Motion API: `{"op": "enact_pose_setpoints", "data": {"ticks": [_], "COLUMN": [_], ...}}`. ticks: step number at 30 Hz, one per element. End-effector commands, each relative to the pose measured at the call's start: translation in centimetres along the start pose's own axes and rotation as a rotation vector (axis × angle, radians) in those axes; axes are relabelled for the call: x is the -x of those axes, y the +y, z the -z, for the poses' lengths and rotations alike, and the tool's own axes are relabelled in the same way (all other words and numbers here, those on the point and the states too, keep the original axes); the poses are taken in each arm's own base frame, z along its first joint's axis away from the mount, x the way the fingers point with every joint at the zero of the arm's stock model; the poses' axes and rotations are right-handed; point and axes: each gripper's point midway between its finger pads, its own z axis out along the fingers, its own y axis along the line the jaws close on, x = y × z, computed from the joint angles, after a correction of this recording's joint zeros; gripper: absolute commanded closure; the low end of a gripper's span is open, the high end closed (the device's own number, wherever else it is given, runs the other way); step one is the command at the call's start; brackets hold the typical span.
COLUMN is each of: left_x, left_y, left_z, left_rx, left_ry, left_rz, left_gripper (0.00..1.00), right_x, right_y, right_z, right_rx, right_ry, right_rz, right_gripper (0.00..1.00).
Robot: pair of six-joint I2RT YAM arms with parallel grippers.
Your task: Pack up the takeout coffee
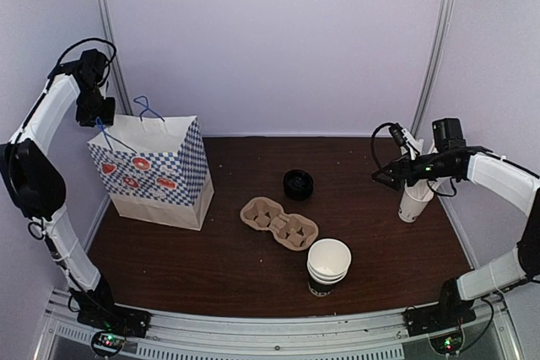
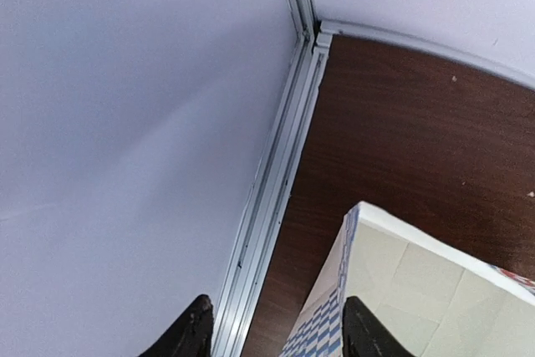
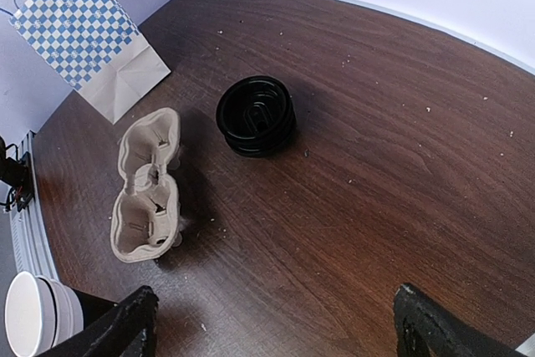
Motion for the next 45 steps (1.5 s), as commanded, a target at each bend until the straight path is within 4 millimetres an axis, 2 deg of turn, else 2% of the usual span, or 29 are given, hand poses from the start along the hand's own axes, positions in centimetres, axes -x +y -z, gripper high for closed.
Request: {"op": "enact_pose_setpoints", "data": {"ticks": [1,2,4,6,9,12,16,18,21,25,27,30,34,37,41,45], "left_x": [4.5,4.9,5.4,5.4,3.4,-0.7,-8.9,-12.8,-18.1,-21.6,-22.5,-24.5,-25.2,-25.1,-25.6,-25.0], "left_y": [1.0,1.0,-1.4,-4.7,-12.0,-19.1,-27.8,-30.8,-34.0,-36.4,-37.2,-38.5,-38.9,-38.9,-39.3,-38.7], "left_z": [10.2,11.8,15.5,18.9,23.5,26.5,28.8,28.9,28.4,26.1,24.9,24.5,23.3,22.3,22.5,22.4], "left_rx": [-0.049,-0.052,-0.128,-0.214,-0.43,-0.607,-0.816,-0.883,-1.023,-1.112,-1.125,-1.211,-1.224,-1.217,-1.239,-1.216], "left_ry": [-0.321,-0.368,-0.472,-0.558,-0.635,-0.652,-0.6,-0.543,-0.413,-0.272,-0.217,-0.136,-0.109,-0.123,-0.085,-0.105], "left_rz": [0.045,0.041,-0.024,-0.128,-0.351,-0.568,-0.848,-0.94,-1.023,-0.965,-0.899,-0.82,-0.672,-0.582,-0.577,-0.524], "left_gripper": [0.44,0.43,0.42,0.41,0.39,0.39,0.38,0.39,0.39,0.39,0.4,0.44,0.45,0.43,0.43,0.43], "right_x": [0.6,0.6,0.6,0.8,1.2,1.1,1.3,1.0,-1.0,-4.3,-6.0,-7.6,-7.2,-7.2,-7.4,-7.1], "right_y": [0.1,0.1,0.1,0.3,0.8,1.3,3.2,5.3,9.7,14.6,15.6,16.8,17.0,18.0,19.4,20.1], "right_z": [-0.2,-0.2,-0.3,-0.1,0.2,0.2,0.7,1.0,1.8,2.8,2.7,2.1,0.4,-0.8,-2.3,-3.2], "right_rx": [0.015,0.015,0.018,0.023,0.042,0.06,0.097,0.14,0.256,0.37,0.367,0.355,0.297,0.314,0.316,0.279], "right_ry": [0.0,0.002,0.006,0.005,-0.005,-0.006,0.039,0.107,0.261,0.405,0.479,0.552,0.573,0.605,0.655,0.689], "right_rz": [0.017,0.016,0.019,0.022,0.03,0.031,0.099,0.164,0.339,0.512,0.589,0.685,0.725,0.721,0.748,0.769], "right_gripper": [0.03,0.04,0.04,0.05,0.06,0.06,0.12,0.16,0.21,0.22,0.24,0.3,0.37,0.4,0.46,0.53]}}
